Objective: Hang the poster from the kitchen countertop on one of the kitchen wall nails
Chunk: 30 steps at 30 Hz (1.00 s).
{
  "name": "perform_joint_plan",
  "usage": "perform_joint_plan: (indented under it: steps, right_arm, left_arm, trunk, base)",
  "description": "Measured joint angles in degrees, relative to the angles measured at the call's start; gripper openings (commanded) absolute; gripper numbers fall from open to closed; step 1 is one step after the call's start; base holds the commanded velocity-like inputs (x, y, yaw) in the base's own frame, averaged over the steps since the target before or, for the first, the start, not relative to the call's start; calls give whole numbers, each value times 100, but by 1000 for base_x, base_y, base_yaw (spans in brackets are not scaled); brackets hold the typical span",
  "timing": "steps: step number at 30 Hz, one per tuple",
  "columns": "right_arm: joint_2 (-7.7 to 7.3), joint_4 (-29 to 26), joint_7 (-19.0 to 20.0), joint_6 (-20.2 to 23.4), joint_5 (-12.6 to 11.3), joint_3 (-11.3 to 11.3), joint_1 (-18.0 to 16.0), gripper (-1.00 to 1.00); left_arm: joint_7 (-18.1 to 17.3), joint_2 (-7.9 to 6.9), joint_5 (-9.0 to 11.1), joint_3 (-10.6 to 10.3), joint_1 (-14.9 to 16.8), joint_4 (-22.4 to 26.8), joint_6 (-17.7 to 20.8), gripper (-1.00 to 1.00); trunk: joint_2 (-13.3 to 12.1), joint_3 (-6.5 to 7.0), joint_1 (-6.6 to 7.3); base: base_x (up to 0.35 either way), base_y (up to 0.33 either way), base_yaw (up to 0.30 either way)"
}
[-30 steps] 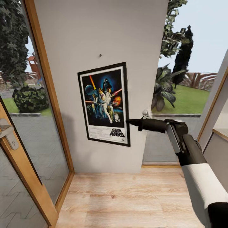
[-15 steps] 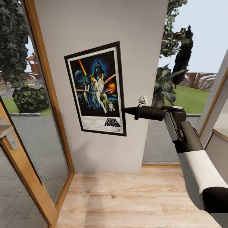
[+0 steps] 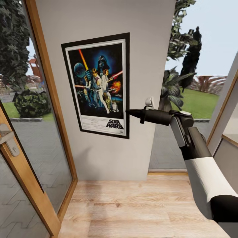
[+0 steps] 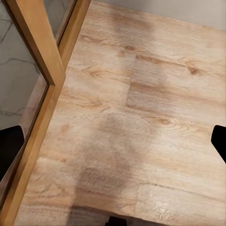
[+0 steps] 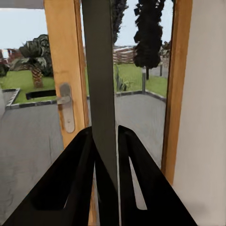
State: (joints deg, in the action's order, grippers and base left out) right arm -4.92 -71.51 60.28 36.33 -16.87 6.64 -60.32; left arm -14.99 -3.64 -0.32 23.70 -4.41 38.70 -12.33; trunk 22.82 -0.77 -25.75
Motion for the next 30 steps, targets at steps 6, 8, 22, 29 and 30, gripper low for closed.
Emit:
perform_joint_plan:
  steps: [6, 8, 22, 29, 30]
  right_arm:
    - [4, 23, -11, -15, -45, -4, 35, -100]
    - [4, 32, -13, -17, -50, -4, 43, -100]
    - [13, 89, -21, -18, -61, -12, 51, -100]
    - [13, 190, -23, -20, -60, -13, 51, -100]
    - [13, 208, -24, -19, -61, -13, 51, -100]
  left_arm:
    - [0, 1, -3, 0, 0, -4, 0, 100]
    - [0, 1, -2, 0, 0, -5, 0, 100]
    - [0, 1, 0, 0, 0, 2, 0, 100]
    - [0, 1, -2, -2, 0, 1, 0, 100]
    - [0, 1, -3, -1, 0, 1, 0, 100]
  trunk:
    - [0, 0, 0]
    - [0, 0, 0]
    - [0, 0, 0]
    - [0, 0, 0]
    - [0, 0, 0]
  base:
    - [0, 0, 0]
    - [0, 0, 0]
    - [0, 0, 0]
    - [0, 0, 0]
    - [0, 0, 0]
